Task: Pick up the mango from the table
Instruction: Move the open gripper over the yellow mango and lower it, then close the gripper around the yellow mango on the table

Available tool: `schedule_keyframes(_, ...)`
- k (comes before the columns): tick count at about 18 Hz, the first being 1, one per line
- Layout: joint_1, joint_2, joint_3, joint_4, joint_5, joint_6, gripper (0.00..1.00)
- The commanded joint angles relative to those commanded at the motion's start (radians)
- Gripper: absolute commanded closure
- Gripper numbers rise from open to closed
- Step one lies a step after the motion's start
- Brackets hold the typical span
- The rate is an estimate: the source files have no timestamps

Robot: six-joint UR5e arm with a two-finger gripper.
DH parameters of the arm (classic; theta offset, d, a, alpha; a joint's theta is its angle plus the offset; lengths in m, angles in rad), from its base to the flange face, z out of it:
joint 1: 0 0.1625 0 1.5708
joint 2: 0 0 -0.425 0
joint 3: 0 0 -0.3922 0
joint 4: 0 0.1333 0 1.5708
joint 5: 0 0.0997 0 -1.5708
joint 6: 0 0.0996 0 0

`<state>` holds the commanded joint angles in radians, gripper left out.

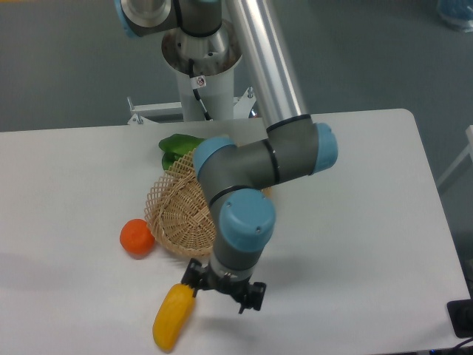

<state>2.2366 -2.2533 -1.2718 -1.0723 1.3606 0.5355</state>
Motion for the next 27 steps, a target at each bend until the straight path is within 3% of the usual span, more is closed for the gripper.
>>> schedule_keyframes(3, -0.025, -0.028, 0.031, 0.000, 0.002, -0.019, 0.00)
schedule_keyframes(9, -0.069, -0.046, 0.031, 0.000, 0.005, -0.065, 0.00)
schedule_keyframes(27, -0.100, -0.111, 0.037, 0.002, 0.057, -0.126, 0.00)
